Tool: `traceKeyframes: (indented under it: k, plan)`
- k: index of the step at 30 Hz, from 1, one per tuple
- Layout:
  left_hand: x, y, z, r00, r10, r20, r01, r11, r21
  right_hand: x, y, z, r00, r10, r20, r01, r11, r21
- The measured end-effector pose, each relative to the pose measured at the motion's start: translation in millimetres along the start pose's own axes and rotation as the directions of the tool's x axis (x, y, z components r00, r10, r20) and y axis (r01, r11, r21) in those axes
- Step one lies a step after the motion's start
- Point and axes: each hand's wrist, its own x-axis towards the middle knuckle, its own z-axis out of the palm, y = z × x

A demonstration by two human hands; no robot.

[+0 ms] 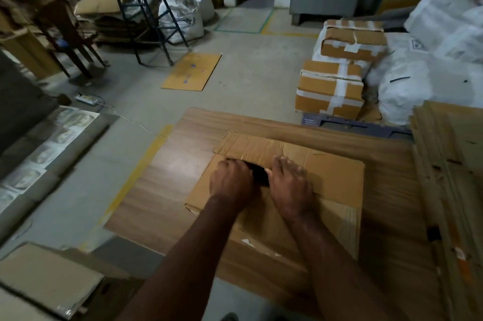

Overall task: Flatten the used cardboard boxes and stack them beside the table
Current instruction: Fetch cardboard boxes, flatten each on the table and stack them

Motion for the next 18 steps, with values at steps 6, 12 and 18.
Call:
traceKeyframes:
  k: [6,12,18]
  plan:
    - [11,-40,-52,0.988,0.147,-0.051,-0.142,0.985,0.099,7,-2,-4,0.994,0.103,-0.045,-0.103,0.995,-0.003]
    - [31,-134,-68,0.987,-0.153,-0.050,0.153,0.988,-0.005,0,-1,0,0.993,0.090,-0.072,-0.089,0.996,0.012]
    - [50,-180,-14,0.880,-0.447,0.164,0.474,0.853,-0.219,-15,5,4,0.996,-0.082,-0.028,0.084,0.995,0.057]
